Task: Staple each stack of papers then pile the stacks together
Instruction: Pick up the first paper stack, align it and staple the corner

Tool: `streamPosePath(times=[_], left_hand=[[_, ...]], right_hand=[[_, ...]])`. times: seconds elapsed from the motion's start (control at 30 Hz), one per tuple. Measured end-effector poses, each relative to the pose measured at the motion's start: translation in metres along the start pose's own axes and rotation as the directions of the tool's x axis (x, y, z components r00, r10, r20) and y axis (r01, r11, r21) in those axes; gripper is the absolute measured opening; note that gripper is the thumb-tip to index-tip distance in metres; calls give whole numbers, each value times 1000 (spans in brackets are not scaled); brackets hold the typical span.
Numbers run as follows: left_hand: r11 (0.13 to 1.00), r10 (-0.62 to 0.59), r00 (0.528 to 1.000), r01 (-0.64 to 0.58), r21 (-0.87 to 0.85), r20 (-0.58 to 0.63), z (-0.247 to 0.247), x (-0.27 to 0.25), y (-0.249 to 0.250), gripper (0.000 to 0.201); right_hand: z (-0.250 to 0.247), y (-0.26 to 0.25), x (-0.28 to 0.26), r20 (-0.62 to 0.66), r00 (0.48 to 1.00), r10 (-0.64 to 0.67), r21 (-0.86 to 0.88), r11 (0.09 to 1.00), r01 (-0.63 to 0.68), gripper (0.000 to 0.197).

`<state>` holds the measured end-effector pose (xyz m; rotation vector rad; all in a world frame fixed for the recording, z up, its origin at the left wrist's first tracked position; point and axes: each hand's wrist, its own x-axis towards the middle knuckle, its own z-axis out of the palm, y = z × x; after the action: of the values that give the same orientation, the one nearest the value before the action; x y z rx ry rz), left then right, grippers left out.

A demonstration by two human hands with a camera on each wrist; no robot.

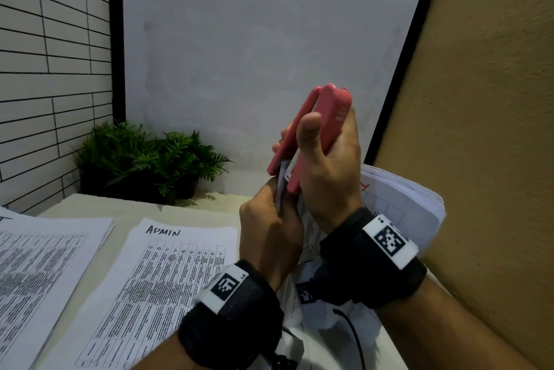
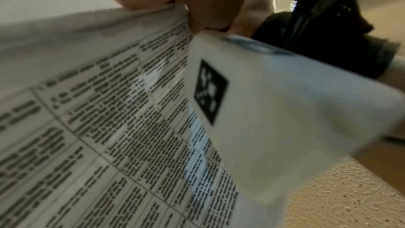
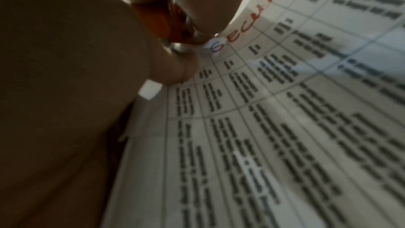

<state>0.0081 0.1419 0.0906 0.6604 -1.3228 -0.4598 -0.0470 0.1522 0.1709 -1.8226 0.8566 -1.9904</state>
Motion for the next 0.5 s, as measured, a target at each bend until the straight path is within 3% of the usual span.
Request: streamPosePath(times=[0.1,0.2,0.4,0.5], left_hand=[[1000,-4,1000,4,11,-28,1,-3,1,18],[999,-46,999,46,4,-24,2,-3,-1,28],[985,67,998,-66,162,3,-1,1,3,48],[982,70,996,-77,173,46,-2,-1,6,58]], right_hand=[[1,-1,2,-9,1000,-16,-4,1000,16,58],[2,-1,3,-13,999,-38,-30,999,38,59],[-2,0,5,24,999,-36,-144,989,39,62],[-6,1,6,6,1000,-30,-114,993,31,58]])
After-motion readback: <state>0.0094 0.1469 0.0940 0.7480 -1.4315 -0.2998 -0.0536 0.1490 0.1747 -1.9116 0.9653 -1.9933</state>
